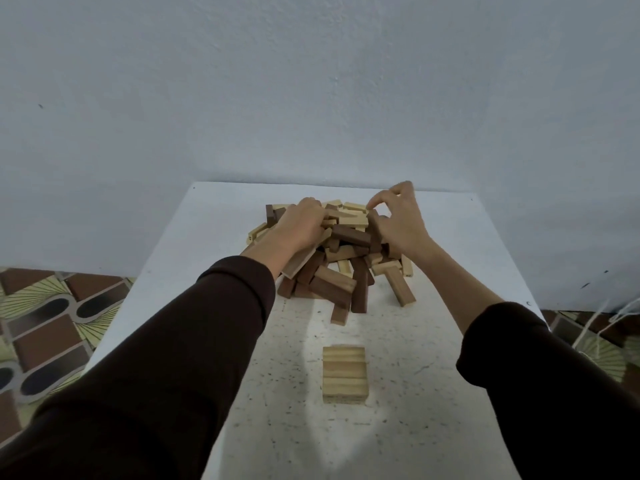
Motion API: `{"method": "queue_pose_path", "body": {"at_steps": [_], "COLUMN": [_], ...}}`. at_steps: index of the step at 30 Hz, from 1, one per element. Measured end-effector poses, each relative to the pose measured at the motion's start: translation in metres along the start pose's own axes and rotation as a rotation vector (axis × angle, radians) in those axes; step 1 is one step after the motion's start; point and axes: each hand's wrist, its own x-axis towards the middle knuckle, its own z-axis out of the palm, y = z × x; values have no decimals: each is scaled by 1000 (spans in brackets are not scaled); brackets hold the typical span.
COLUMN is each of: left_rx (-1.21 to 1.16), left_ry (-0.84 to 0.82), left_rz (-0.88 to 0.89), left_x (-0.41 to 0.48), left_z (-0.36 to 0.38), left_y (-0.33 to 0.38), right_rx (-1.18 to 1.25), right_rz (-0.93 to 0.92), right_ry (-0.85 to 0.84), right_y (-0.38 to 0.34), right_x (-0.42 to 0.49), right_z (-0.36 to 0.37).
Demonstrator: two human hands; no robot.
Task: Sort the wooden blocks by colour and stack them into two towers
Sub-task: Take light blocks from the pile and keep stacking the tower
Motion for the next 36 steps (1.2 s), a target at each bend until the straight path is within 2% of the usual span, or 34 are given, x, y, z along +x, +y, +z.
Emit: {"method": "queue_pose_path", "body": {"at_steps": [5,10,16,18,22,25,28,32,36], "left_rx": [71,103,8,-52,-334,-819,-1201,-1428,-1615], "left_ry": [7,17,-43,-27,140,270,276,268,318], "left_rz": [-1,-10,-58,-74,-166,-265,-276,-240,-300], "left_x": [4,10,13,11,3,-15,-39,-66,-96], "left_z": [-2,-2,0,-1,-6,-16,-19,-14,-14], "left_y": [4,7,3,3,3,10,16,14,8], "right_rx": [-285,-310,-348,-281,2,175,323,345,332], "right_rz": [-108,-87,-100,-83,-14,27,113,135,110], "right_ry": [-205,-227,-238,-215,-170,-116,-121,-154,-212], "right_y": [-3,-3,-6,-8,-17,-31,-50,-69,-93], "right_x": [19,26,25,22,14,6,-5,-21,-43], "right_z": [12,17,16,14,7,1,-3,4,18]}}
